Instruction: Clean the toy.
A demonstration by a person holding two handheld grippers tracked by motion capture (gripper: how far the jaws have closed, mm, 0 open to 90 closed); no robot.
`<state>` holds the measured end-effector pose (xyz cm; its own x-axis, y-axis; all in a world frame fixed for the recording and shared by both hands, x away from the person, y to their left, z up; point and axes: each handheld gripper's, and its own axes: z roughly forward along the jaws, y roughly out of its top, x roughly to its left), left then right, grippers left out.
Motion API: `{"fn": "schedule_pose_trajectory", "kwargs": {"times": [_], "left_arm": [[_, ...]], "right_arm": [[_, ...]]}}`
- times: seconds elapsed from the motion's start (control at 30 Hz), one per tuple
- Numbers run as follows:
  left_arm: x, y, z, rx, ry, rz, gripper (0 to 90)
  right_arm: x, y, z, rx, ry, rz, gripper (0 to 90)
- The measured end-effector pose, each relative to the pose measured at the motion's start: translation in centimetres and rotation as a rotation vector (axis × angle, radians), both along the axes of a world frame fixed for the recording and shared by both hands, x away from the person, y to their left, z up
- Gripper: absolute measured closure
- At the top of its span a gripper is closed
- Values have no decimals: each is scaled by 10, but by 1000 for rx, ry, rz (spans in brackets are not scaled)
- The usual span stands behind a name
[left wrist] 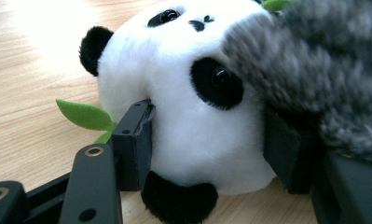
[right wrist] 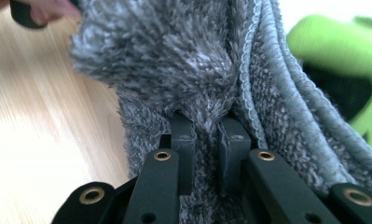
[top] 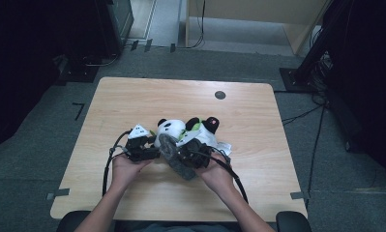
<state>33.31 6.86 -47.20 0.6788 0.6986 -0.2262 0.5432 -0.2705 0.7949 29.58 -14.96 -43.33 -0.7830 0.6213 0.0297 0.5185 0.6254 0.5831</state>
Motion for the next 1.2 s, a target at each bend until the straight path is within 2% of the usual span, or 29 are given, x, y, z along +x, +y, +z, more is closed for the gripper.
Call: {"fn": "schedule_pose_trajectory", "kwargs": {"times": [0.1, 0.4, 0.57, 0.8, 1.0, 1.2], "left_arm": [[0, 0, 0, -3, 1, 1, 398], [0, -1, 0, 2, -1, -2, 411], [0, -1, 0, -4, 8, 4, 422], [2, 0, 1, -8, 20, 15, 457], [2, -2, 1, -5, 21, 16, 462], [2, -2, 2, -4, 23, 13, 465]], "right_arm": [[-4, -5, -4, -16, 5, 4, 807], [-17, -18, -13, -19, -35, 20, 807], [-21, -22, -15, -8, -42, 17, 807], [-27, -32, -13, -16, -57, 6, 808], [-25, -55, -10, 27, -27, -39, 808], [-25, -67, -9, 22, -15, -52, 806]]}}
